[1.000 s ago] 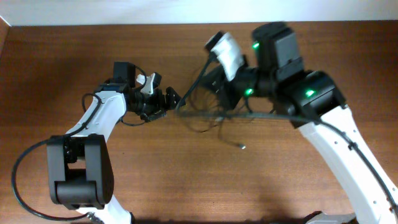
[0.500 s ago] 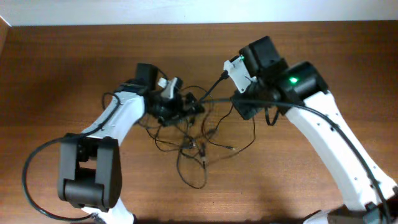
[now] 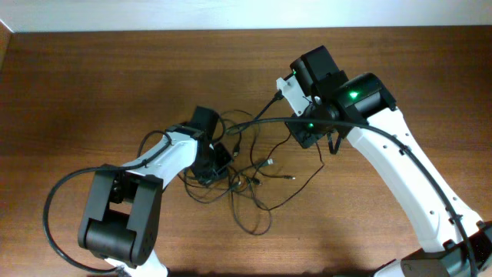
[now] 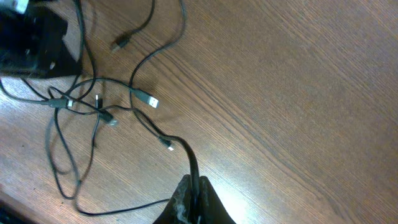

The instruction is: Untangle cables

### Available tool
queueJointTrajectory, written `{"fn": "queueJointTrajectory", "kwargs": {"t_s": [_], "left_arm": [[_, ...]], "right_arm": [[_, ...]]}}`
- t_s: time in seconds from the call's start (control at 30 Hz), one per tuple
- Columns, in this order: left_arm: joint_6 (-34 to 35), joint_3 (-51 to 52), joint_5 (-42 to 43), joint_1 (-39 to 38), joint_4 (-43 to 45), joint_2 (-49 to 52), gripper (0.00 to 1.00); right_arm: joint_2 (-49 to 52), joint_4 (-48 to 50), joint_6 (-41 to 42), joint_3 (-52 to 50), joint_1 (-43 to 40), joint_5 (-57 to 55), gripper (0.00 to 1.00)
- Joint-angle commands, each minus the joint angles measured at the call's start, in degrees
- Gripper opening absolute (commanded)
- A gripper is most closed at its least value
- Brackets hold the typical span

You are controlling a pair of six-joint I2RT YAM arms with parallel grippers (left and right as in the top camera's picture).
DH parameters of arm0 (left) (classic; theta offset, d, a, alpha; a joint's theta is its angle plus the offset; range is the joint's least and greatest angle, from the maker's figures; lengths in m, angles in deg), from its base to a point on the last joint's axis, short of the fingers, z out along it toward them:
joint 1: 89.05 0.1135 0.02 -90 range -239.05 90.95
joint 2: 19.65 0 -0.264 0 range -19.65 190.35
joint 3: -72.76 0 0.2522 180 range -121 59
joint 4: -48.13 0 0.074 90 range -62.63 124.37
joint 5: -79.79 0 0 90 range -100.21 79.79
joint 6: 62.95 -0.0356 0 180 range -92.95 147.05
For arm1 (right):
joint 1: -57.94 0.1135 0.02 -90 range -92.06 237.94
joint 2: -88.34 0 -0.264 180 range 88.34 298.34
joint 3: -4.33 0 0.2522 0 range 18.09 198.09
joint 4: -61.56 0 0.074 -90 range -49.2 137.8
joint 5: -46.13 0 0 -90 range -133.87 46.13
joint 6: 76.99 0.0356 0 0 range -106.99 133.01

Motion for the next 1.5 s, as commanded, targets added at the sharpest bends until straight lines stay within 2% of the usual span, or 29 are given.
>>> {"fn": "queueJointTrajectory", "kwargs": {"t_s": [0.0,0.07,0.13,0.2,0.23,0.3,0.33,0.4,0.47,0.57,0.67,0.8,0.93,0.97,1.03,1.1,1.23,1.33,1.4,1.47], "left_arm": [[3.72,0.57,-9.68,1.27,8.15,-0.61,0.00],[3.72,0.57,-10.29,5.20,13.33,-0.61,0.00],[3.39,0.57,-10.91,12.48,15.30,-0.61,0.00],[-2.97,0.57,-10.88,19.17,14.91,-0.61,0.00],[-4.90,0.57,-10.86,20.72,14.14,-0.61,0.00],[-7.61,0.57,-10.88,22.58,11.72,-0.61,0.00],[-8.66,0.57,-10.93,22.60,11.17,-0.61,0.00],[-8.79,0.57,-10.93,22.23,11.04,-0.61,0.00],[-8.79,0.57,-10.97,21.90,11.04,-0.61,0.00],[-8.79,0.57,-10.93,21.90,10.51,-0.61,0.00],[-8.79,0.57,-10.93,21.90,9.90,-0.61,0.00],[-8.79,0.57,-10.91,21.90,9.25,-0.61,0.04],[-8.76,0.57,-10.64,21.88,9.05,-0.61,0.01],[-8.76,0.57,-10.43,21.79,9.05,-0.61,0.22],[-8.76,0.57,-10.25,21.62,9.05,-0.61,0.97],[-8.76,0.57,-10.25,21.62,9.05,-0.61,0.99],[-8.76,0.57,-10.27,21.64,9.05,-0.61,0.99],[-8.76,0.57,-10.27,21.64,9.05,-0.61,0.99],[-8.76,0.57,-10.27,21.64,9.05,-0.61,0.99],[-8.76,0.57,-10.27,21.64,9.05,-0.61,0.99]], "right_arm": [[-0.28,-0.02,0.46,0.24,-0.50,-0.68,0.04],[-0.28,-0.02,2.34,0.24,-1.14,-0.66,0.04],[-0.28,-0.04,2.51,0.24,-2.19,-0.74,0.04],[-0.26,0.17,3.02,0.24,-4.87,-6.16,0.04],[-0.17,0.70,5.88,0.24,-6.62,-12.07,0.04],[0.11,2.62,18.78,0.24,-12.83,-29.03,0.04],[0.11,3.32,24.37,0.24,-16.87,-31.69,0.04],[0.28,5.25,26.14,0.24,-23.28,-22.97,0.04],[1.22,7.39,19.78,0.24,-28.13,-11.76,0.04],[4.00,8.02,18.78,0.24,-33.29,-11.89,0.04],[9.27,8.09,23.67,0.24,-38.62,-17.59,0.04],[15.80,7.52,23.04,0.24,-41.46,-10.97,0.04],[20.04,6.34,23.04,0.22,-41.35,-1.40,0.04],[20.55,5.73,23.04,0.11,-41.29,0.81,0.04],[20.70,4.11,23.02,-0.11,-41.29,5.33,0.04],[20.70,1.57,22.38,-0.13,-40.92,8.74,0.04],[20.48,-2.19,11.43,-0.11,-39.41,15.50,0.04],[18.51,-1.62,9.88,0.02,-39.04,15.87,0.04],[15.54,2.51,9.90,0.04,-39.30,9.20,0.04],[12.22,11.89,10.88,0.04,-39.54,-8.72,0.04]]}}
